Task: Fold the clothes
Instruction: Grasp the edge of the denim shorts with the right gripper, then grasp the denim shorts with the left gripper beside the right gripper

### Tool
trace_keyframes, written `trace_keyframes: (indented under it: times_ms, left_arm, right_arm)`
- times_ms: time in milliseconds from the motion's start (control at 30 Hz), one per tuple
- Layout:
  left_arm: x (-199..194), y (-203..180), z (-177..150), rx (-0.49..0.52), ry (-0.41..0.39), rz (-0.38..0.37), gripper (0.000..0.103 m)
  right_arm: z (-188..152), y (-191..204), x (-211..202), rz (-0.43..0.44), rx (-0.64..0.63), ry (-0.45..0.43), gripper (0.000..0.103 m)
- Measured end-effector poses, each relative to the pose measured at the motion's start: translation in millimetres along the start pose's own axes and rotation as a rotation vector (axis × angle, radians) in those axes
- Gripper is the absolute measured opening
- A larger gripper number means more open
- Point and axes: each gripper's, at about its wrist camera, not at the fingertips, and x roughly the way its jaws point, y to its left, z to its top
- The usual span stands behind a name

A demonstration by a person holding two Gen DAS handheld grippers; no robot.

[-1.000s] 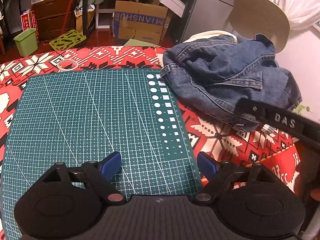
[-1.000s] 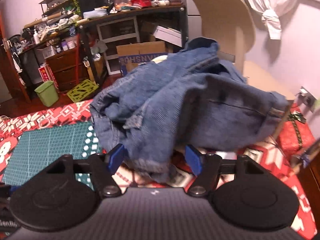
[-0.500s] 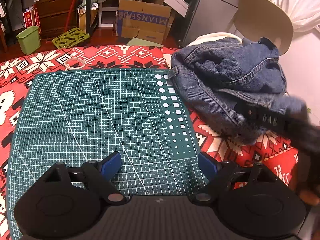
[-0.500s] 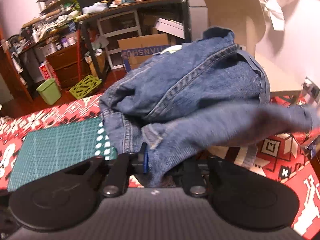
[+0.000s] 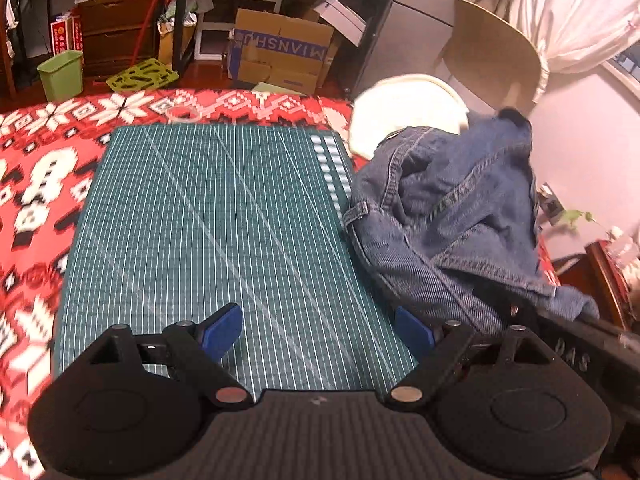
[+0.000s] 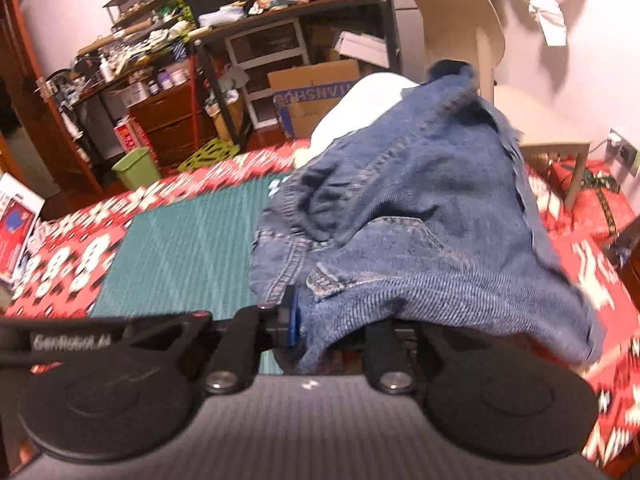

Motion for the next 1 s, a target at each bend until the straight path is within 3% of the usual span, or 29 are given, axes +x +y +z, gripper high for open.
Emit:
trace_keyframes:
  times_ms: [233,433,500,700,833,900,1000]
  left_arm:
    - [-21,-3,-39,0.003,0.047,-0.043,0.084]
    - [-29,-9,-57,-0.015,0.061,-0.085,0.084]
    - [-29,-14,-61,-0.017,0.071,-0.087,0.084]
    - [-14,-30,-64,0.013,0.114,-0.086,0.085]
    - [3,-34,-58,-0.026,0.163,-0.096,0.085]
    - [9,-37,-55,-0.048,0.187,-0.099,0.085]
    - [13,-41,-51,-0.068,0.212,-0.099,0.085]
  right_arm:
    - [-65,6,-66,-0.005,-0.013,0.032,0.014]
    - [-96,-6,-96,-0.049,-0.04,0.033,0.018]
    - [-99,-7,-100,-0.065,-0.052,0.025,0.024]
    - [-113,-11,-134,-0.082,-0.098,-0.001,0.057]
    - [-119,-15,-158,-0.099,-0.126,-0.011,0.072]
    - [-123,-18,-169,-0.116,-0.149,-0.01,0.078]
    - [-126,-22,-181,-0.139,-0.189,0.009,0.078]
